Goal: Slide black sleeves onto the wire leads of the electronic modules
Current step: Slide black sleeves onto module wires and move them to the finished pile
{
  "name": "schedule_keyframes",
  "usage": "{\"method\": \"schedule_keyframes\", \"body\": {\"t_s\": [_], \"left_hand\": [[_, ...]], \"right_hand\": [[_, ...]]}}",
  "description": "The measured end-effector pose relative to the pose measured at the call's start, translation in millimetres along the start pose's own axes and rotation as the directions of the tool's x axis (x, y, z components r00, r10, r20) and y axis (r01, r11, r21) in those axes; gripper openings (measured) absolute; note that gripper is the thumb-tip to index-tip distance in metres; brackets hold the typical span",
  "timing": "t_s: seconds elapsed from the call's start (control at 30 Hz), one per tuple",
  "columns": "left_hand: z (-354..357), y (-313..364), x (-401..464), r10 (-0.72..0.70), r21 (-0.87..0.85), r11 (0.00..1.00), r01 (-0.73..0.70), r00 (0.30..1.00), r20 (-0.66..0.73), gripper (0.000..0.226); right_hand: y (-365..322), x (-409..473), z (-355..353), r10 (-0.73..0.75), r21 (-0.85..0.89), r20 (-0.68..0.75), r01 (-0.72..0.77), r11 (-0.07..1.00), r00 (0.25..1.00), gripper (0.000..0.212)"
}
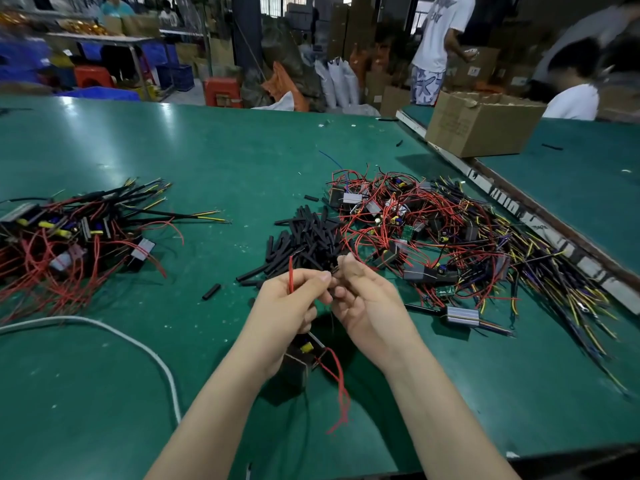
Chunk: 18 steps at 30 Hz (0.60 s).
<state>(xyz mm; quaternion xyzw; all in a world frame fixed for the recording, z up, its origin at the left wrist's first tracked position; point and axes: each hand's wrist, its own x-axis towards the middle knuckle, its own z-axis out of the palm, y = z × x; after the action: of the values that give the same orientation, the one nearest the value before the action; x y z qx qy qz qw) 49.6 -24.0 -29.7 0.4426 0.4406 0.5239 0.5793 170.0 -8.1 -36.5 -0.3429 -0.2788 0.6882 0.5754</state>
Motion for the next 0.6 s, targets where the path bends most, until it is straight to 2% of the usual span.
{"method": "schedule_keyframes", "body": {"t_s": [0.1, 0.23, 0.33, 0.4, 0.5, 0.6], "left_hand": [[-8.0, 0.2, 0.7, -0.065, -0.068, 0.995, 0.068, 0.997, 0.041, 0.018], [-14.0, 0.2, -0.8, -0.122, -0.126, 0.983, 0.136, 0.986, 0.116, 0.017], [-13.6, -1.1, -0.4, -0.124, -0.102, 0.985, 0.137, 0.984, 0.128, 0.014], [-9.4, -4.0, -1.4, -0.059, 0.011, 0.998, 0.059, 0.995, 0.078, 0.016], [-4.1, -8.5, -2.8, 0.026, 0.171, 0.985, -0.03, 0.999, 0.024, 0.019], [-6.2, -7.2, -0.1, -0.016, 0.076, 0.997, 0.014, 0.999, 0.031, 0.014]], "right_hand": [[1.6, -2.4, -5.1, -0.036, -0.194, 0.06, 0.047, 0.98, 0.998, 0.026], [2.6, -9.3, -6.3, -0.101, -0.423, 0.226, 0.191, 0.886, 0.969, 0.02], [2.4, -9.6, -5.2, -0.24, -0.447, 0.138, 0.277, 0.85, 0.961, 0.008], [2.9, -9.4, -5.8, -0.317, -0.44, 0.031, 0.298, 0.848, 0.948, 0.007], [3.1, -8.8, -8.2, -0.259, -0.517, -0.056, 0.194, 0.834, 0.964, 0.008], [0.7, -8.2, -7.5, -0.154, -0.47, -0.019, 0.127, 0.873, 0.988, 0.013]]}}
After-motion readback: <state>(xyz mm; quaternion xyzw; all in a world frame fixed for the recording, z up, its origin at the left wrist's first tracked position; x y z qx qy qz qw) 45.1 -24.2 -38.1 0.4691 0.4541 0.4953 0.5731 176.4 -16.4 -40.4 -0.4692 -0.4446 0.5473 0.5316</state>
